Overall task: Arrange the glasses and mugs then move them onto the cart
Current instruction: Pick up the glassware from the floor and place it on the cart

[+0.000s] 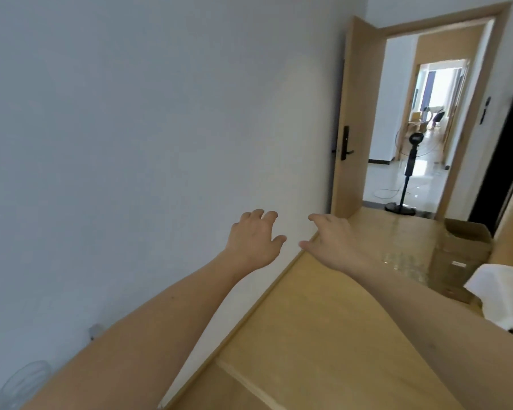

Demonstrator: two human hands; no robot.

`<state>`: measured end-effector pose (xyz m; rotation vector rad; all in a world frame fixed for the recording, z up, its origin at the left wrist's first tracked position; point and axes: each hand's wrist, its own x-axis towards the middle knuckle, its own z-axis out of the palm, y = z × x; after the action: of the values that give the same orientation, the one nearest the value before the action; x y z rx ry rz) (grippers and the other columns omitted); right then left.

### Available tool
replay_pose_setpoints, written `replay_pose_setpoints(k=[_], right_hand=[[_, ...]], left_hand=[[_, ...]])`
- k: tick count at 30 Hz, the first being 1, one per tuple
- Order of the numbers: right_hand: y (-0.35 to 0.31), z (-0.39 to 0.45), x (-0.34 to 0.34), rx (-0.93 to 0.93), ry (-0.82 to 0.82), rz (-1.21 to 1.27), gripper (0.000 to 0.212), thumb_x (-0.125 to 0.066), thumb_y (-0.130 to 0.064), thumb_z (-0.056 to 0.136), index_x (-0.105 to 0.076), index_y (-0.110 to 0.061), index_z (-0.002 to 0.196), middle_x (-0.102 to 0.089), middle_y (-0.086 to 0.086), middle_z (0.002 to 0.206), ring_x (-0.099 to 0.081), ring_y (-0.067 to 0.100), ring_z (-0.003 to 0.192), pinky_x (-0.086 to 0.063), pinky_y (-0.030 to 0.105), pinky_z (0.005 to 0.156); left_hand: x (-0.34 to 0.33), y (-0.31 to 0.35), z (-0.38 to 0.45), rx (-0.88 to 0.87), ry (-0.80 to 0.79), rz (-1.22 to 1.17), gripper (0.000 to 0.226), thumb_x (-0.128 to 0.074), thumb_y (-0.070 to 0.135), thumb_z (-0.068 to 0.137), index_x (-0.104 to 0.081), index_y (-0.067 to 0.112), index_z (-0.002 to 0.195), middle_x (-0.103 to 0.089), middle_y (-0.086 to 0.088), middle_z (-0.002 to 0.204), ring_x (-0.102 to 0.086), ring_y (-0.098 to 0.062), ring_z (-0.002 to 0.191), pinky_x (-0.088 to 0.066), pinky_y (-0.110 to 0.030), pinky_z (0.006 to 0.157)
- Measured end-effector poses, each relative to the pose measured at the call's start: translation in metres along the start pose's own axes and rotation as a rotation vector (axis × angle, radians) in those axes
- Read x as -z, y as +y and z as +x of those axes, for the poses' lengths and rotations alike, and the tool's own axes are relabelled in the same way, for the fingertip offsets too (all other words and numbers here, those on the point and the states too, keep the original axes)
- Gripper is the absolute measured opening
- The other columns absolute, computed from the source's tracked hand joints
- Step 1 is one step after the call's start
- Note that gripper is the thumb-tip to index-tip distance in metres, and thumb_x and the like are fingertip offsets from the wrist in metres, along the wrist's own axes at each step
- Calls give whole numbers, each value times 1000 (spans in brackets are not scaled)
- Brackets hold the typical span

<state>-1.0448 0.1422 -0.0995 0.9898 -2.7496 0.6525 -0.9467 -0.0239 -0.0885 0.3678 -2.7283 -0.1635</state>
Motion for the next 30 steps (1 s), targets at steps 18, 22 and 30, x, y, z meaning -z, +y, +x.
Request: replay_pose_setpoints(k=[18,22,30], right_hand=[[212,78,23,-306,-77,-67,73,-61,-52,93,-32,-23,154,-41,7,153,-34,32,140,-34,45,113],[225,107,20,-351,-33,-91,73,-61,-53,93,-33,-23,153,-42,6,152,-36,32,139,-35,44,112],[230,172,6,-476,37,-130,72,-61,-51,93,-33,-23,154,-42,6,153,-34,31,141,-35,45,112]], left_hand=[[-134,141,187,-199,-184,-121,59,-53,48,98,-41,19,148,-45,-9,148,-43,-32,132,-43,-47,105],[-154,136,224,-254,-195,-157,60,-54,48,97,-41,20,149,-47,-9,145,-44,-31,131,-44,-49,104],[-180,115,316,-387,-197,-238,62,-58,46,96,-41,18,148,-46,-8,148,-41,-30,136,-44,-45,105]])
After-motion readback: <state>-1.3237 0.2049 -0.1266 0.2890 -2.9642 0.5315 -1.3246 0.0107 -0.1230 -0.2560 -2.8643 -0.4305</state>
